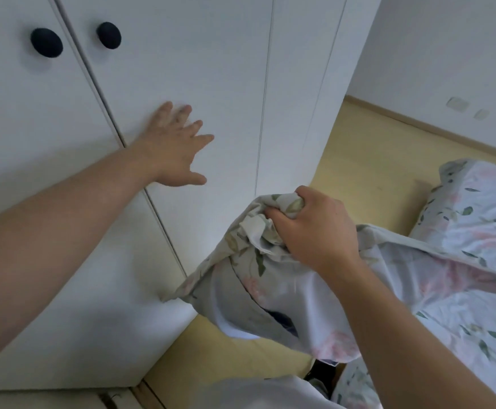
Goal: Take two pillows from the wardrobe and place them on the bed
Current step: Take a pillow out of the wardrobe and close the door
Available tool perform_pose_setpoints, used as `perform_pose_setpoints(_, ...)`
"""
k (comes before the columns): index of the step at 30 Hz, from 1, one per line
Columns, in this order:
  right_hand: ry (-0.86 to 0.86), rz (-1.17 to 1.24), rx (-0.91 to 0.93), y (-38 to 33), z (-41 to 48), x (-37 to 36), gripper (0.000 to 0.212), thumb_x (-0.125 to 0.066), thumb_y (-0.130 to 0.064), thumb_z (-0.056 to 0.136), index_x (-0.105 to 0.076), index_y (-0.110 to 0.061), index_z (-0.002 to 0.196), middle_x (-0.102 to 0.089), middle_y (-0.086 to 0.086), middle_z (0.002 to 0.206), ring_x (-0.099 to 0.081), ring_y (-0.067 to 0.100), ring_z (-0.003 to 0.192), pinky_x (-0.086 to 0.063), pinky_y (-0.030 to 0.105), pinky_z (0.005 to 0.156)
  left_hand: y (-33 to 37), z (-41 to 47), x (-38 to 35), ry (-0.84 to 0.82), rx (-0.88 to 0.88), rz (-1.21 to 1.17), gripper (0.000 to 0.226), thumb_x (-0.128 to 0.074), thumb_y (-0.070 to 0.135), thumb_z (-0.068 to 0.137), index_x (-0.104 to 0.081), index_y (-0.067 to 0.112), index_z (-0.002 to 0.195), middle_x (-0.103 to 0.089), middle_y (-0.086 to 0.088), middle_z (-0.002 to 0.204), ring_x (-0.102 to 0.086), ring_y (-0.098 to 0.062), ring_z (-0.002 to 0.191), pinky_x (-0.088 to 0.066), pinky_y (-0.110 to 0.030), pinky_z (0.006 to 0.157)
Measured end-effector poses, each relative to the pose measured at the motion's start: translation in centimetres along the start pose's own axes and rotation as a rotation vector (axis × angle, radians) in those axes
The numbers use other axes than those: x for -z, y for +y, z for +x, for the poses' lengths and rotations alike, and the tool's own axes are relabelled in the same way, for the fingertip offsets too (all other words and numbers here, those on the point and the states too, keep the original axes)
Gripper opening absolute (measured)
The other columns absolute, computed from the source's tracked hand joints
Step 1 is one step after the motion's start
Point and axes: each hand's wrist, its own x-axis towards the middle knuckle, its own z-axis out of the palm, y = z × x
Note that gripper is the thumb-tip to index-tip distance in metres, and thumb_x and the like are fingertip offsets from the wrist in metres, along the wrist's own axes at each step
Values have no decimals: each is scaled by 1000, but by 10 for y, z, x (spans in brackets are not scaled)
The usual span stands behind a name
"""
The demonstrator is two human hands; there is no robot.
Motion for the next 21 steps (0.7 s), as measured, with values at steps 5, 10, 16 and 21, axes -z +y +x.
perform_pose_setpoints(5, 8, 99, -155, 16, 10, 6, 36, -63, -51, 80, -57, -18, 71, -63, -3, 63, -63, 20, 62, -56, 40, 59, 62, -16, 43, -193, -433, -631, 119, -82, 50, 71, 2, 44, 156, 2, 19, 166, 2, -3, 153, -7, -34, 125)
perform_pose_setpoints(10, 115, 242, -315, 38, 17, 18, 31, -68, -47, 82, -66, -16, 81, -69, -5, 72, -65, 17, 70, -55, 38, 66, 135, 8, 41, -181, -518, -901, 90, -88, 46, 66, -35, 46, 139, -57, 27, 121, -55, 2, 107, -42, -12, 87)
perform_pose_setpoints(16, 158, 445, -485, 95, 25, 57, 37, -74, -52, 79, -64, -17, 77, -67, -7, 67, -64, 13, 63, -52, 32, 59, 201, 67, 45, 135, -626, -1015, 21, -72, 26, 77, -54, 16, 82, -62, 4, 76, -58, -14, 70, -45, -28, 62)
perform_pose_setpoints(21, 23, 430, -540, 164, 33, 126, 50, -60, -69, 87, -55, -34, 123, -67, -15, 100, -63, -2, 79, -46, 16, 62, 254, 134, 77, 126, -753, -984, 18, -71, 22, 76, -63, 13, 90, -65, 8, 83, -55, -6, 71, -39, -17, 62)
